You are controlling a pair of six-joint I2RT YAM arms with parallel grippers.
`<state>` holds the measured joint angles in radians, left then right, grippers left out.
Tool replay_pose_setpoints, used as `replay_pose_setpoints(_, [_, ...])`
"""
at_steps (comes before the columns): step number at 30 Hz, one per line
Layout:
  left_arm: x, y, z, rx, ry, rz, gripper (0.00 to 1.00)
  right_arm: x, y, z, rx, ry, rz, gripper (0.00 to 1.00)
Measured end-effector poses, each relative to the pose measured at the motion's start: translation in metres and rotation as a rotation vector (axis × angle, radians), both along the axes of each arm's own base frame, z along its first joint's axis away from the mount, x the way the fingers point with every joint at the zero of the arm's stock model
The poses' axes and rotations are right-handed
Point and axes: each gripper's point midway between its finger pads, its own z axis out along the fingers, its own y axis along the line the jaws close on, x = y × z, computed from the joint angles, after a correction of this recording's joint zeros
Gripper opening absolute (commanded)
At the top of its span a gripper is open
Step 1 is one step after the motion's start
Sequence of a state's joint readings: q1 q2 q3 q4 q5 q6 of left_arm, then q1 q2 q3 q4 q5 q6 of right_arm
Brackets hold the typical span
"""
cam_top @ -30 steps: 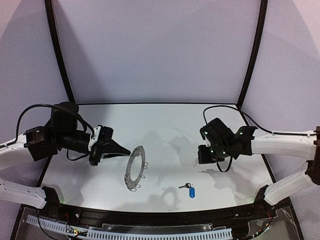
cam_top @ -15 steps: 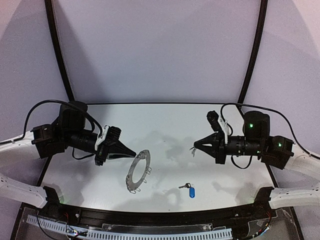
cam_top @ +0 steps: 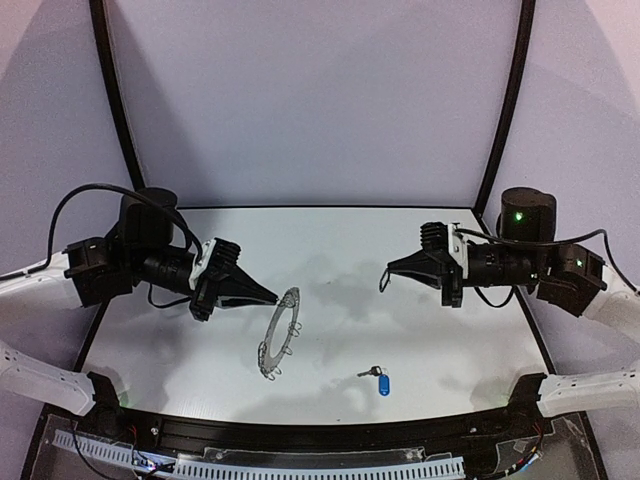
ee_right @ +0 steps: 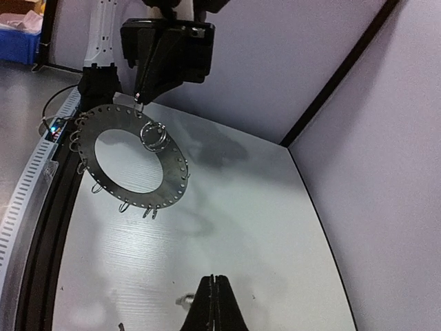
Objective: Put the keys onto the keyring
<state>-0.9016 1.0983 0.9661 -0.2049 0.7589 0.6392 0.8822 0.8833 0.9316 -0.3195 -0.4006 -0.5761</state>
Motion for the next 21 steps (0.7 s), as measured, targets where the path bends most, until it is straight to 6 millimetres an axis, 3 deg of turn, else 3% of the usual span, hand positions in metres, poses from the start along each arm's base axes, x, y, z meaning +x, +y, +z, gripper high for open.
replay_pose_setpoints(5, [-0.005,-0.004,0.008,-0.034,-0.005,-0.047,0.01,-0.016,0.011,-0.001,0.038,-0.024,0.128,0.00])
replay_pose_setpoints(11, [-0.014,-0.006,0.030,-0.091,-0.013,-0.116,0.01,-0.036,0.038,0.014,0.158,0.033,0.328,0.00])
replay_pose_setpoints(21, [-0.012,-0.014,0.043,-0.142,0.047,-0.129,0.01,-0.035,0.083,0.002,0.209,0.119,0.420,0.00])
